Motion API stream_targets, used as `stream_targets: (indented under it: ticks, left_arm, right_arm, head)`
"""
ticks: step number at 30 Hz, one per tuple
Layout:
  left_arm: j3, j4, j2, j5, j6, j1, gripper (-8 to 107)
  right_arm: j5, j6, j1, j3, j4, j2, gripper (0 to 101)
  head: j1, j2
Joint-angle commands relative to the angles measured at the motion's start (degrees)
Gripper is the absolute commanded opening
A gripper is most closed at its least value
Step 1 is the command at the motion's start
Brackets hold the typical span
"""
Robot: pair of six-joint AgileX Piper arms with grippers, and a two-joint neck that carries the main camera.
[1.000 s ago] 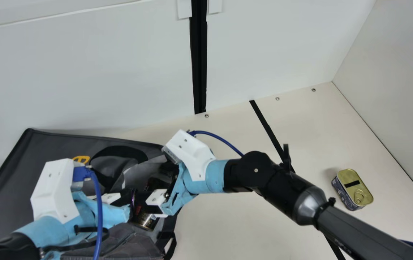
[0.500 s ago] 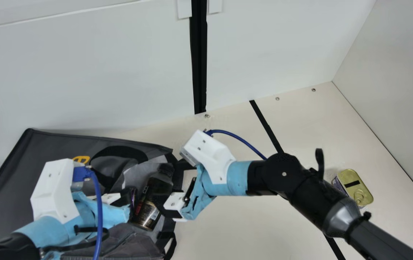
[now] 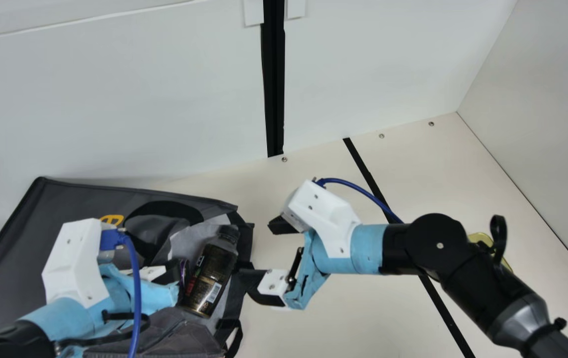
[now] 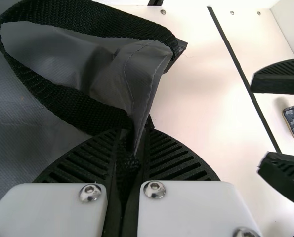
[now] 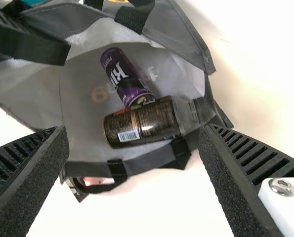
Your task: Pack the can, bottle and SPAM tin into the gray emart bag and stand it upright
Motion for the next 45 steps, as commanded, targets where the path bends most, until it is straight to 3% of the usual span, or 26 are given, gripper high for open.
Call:
stream_targets:
  ticks: [1, 10, 26, 37, 45]
  left_arm:
    - [0.00, 0.00, 0.00, 0.00, 0.00, 0.00, -8]
    - [0.00, 0.00, 0.00, 0.00, 0.00, 0.00, -8]
    - [0.00, 0.00, 0.00, 0.00, 0.00, 0.00, -8]
    - [0.00, 0.00, 0.00, 0.00, 0.00, 0.00, -8]
    - [0.00, 0.00, 0.00, 0.00, 0.00, 0.00, -8]
  right_arm:
    - [0.93, -0.15, -1.11, 0.15, -0.04, -0.66, 95]
    - [3.23, 0.40, -5.37, 1.13, -1.91, -4.07, 95]
    - [1.24, 7.97, -11.07, 1.76, -11.01, -10.43, 95]
    - [-0.56, 17.04, -15.05, 1.84, -22.93, -14.66, 95]
    - [0.33, 24.41, -18.27, 1.51, -31.91, -17.54, 95]
  head:
    - [-1.30, -0.14]
    - [-1.30, -0.14]
    - [-1.30, -0.14]
    - [-1.30, -0.14]
    - [-1.30, -0.14]
